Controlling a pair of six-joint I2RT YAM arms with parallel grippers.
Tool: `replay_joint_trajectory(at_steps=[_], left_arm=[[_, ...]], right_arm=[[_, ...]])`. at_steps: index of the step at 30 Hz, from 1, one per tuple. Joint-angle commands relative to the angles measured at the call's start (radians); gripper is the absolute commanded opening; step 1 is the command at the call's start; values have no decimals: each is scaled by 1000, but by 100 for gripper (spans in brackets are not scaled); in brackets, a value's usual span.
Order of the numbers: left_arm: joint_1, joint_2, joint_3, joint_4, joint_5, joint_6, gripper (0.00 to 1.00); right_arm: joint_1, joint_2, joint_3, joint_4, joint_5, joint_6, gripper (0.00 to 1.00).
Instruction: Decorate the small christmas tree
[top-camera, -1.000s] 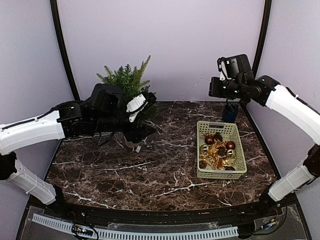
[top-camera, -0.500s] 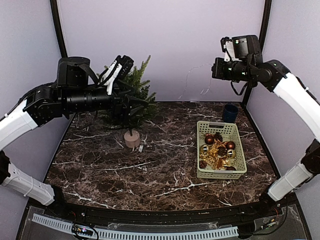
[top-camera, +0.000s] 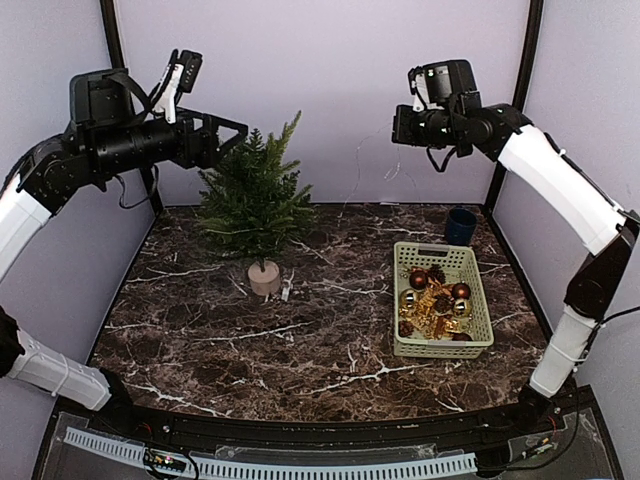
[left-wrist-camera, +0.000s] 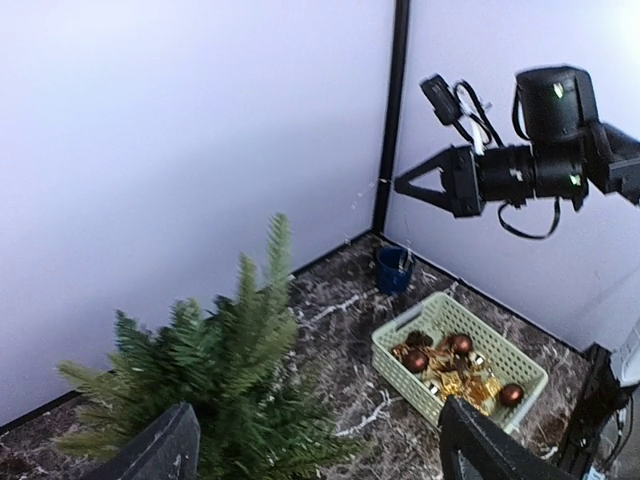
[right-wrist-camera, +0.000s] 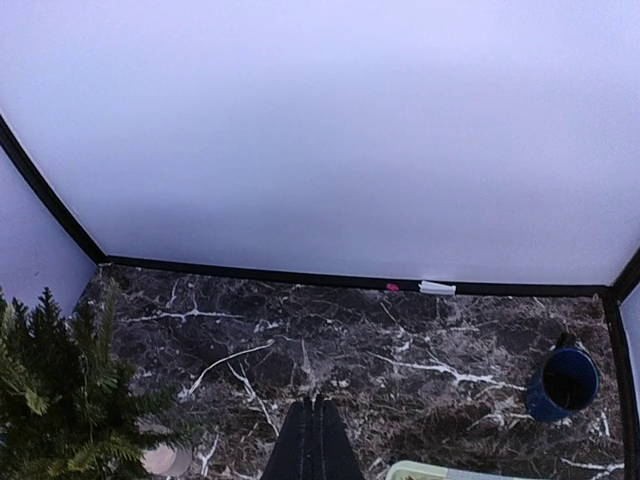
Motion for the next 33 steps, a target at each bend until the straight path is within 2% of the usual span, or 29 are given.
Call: replay_joint_trajectory(at_steps=[1, 7, 13, 21, 25, 28, 33], left_arm=[[125, 26, 75, -14, 62, -48, 86], [369, 82, 103, 40, 186, -93, 86], [502, 202, 150, 89, 270, -93, 86], [537, 368, 264, 139, 423, -4, 86], [537, 498, 428, 110, 492, 4, 84], [535, 581, 572, 79, 562, -11, 83], [524, 668, 663, 87, 620, -27, 82]], right_arm=[[-6, 95, 148, 58, 19, -9, 0], [-7, 252, 309, 100, 6, 20, 0], [-13, 350, 365, 260, -57, 65, 0], [-17, 472, 386, 522, -278, 103, 0], [-17, 521, 405, 608, -367, 133, 0], [-10, 545, 409, 654, -403, 152, 0], [10, 575, 427, 697, -417, 147, 0]])
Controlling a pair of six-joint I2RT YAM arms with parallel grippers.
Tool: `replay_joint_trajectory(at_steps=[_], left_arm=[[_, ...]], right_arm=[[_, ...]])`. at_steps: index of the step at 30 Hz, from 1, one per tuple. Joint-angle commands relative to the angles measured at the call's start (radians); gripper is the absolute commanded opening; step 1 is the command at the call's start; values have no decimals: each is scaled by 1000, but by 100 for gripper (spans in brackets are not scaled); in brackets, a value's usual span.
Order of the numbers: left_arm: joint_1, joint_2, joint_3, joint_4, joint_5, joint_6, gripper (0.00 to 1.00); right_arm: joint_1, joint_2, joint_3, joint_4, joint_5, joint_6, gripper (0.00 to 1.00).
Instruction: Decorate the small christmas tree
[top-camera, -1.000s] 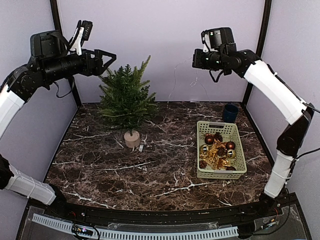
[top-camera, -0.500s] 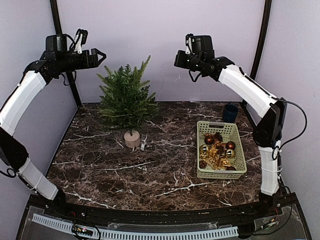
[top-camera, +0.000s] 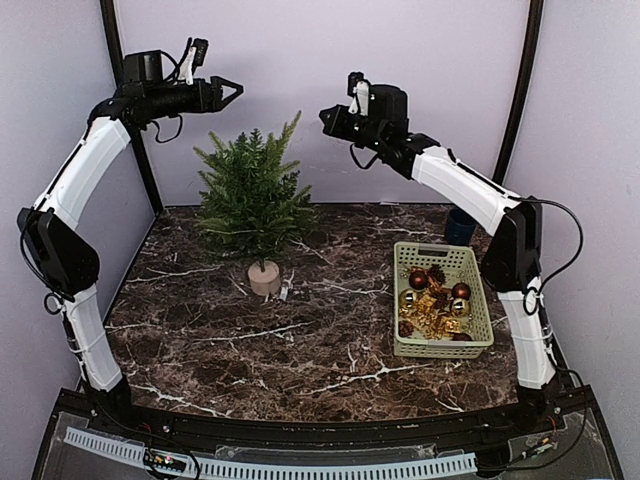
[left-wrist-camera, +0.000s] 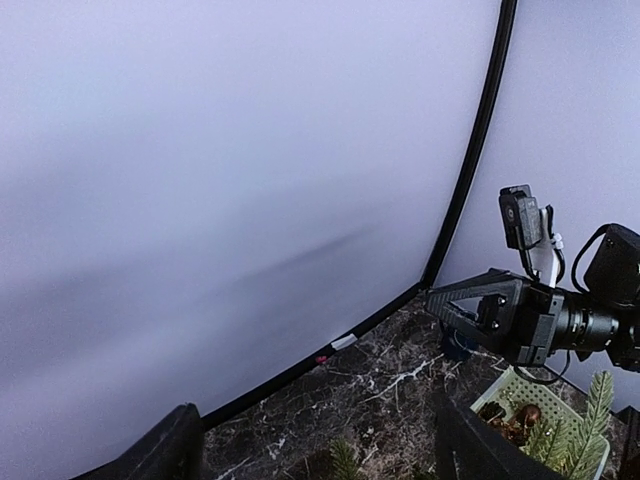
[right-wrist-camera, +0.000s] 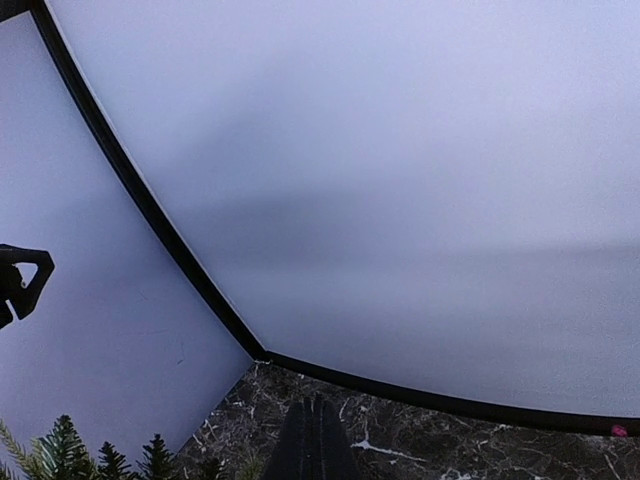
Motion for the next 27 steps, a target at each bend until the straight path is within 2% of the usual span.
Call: replay_joint_trajectory(at_steps=[1, 13, 19, 25, 27], left_arm=[[-17, 29, 62, 3, 101, -6, 82], [-102, 118, 94, 11, 174, 26, 80], [-108, 90, 99, -9, 98, 51, 79], [-105, 2, 73, -16, -55, 62, 82], [-101, -34, 47, -15, -102, 62, 82]], right_arm=[[18, 15, 42, 127, -52, 8, 0], [68, 12, 46, 197, -145, -38, 0], [71, -66, -40, 117, -11, -43, 0], [65, -246, -225, -54, 155, -61, 29], [61, -301, -283, -125, 199, -59, 42]])
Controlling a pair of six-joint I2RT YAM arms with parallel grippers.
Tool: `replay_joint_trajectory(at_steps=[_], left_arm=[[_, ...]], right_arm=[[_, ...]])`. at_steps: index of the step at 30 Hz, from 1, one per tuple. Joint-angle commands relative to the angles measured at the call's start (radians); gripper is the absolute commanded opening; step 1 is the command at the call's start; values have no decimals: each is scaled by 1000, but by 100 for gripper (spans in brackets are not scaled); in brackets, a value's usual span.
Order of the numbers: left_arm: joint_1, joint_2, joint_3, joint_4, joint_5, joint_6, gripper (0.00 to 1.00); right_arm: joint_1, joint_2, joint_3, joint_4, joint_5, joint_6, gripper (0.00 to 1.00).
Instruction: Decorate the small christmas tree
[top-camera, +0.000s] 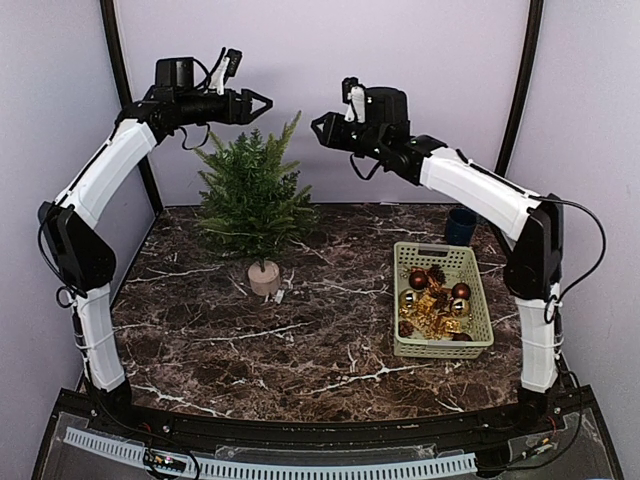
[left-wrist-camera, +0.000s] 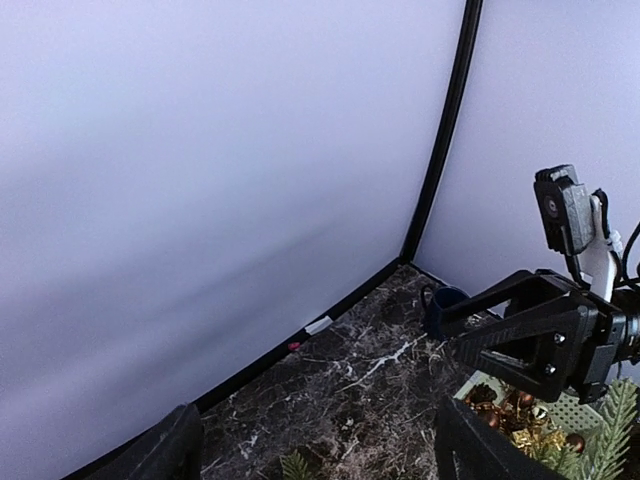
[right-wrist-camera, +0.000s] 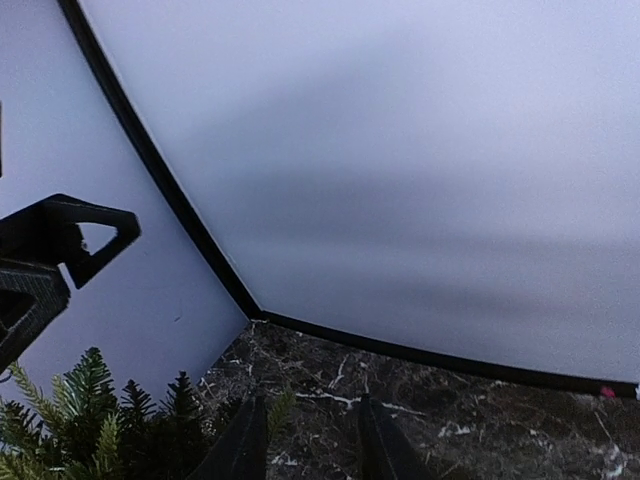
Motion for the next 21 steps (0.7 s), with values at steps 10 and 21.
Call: replay_joint_trajectory(at_steps=[10, 21], left_arm=[[35, -456, -429, 87, -360, -65, 84], [39, -838, -953, 39, -499, -308, 84]], right_arm=[[-36, -247, -244, -506, 245, 49, 79], [-1, -237, -447, -504, 113, 199, 86]])
